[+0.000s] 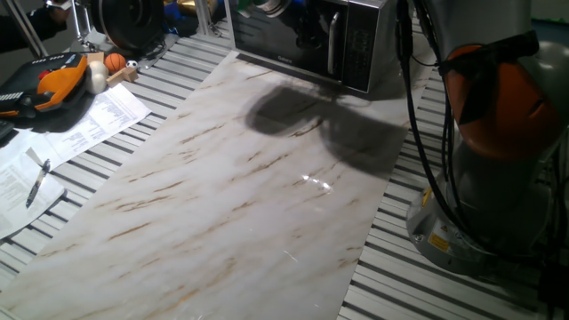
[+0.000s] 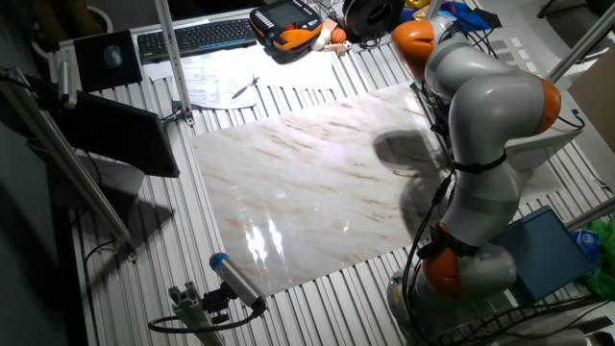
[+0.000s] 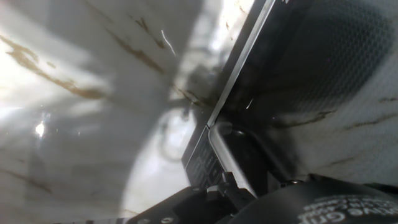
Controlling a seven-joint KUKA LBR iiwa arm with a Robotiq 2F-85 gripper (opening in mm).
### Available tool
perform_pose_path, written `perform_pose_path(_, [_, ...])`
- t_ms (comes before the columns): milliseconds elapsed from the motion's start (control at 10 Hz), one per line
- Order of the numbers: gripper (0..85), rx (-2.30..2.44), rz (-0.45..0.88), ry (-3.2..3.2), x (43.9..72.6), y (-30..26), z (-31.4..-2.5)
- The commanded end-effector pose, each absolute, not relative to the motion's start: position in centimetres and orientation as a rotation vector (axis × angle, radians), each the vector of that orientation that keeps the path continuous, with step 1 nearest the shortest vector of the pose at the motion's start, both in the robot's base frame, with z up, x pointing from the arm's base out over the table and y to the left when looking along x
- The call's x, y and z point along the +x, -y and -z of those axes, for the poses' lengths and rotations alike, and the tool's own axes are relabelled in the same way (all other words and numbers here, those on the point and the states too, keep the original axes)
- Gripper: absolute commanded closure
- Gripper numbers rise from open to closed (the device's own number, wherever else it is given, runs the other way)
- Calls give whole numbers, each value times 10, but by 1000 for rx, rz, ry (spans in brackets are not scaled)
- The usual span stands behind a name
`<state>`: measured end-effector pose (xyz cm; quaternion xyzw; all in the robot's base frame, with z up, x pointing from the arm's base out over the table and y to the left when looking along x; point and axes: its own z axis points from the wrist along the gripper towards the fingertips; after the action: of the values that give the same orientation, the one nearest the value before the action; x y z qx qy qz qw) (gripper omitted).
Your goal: Open the microwave door
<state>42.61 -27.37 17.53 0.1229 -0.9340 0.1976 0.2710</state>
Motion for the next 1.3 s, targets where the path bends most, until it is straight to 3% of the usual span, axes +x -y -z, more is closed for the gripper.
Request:
perform_pose_path(0, [510,331,-530,2518,425,274,-174])
perform_pose_path(100, [510,333,-522,2519,425,275,-174])
perform_pose_path(200, [680,332,-518,2515,424,275,-174])
perform_pose_path(1200, [680,325,-501,2517,422,273,-172])
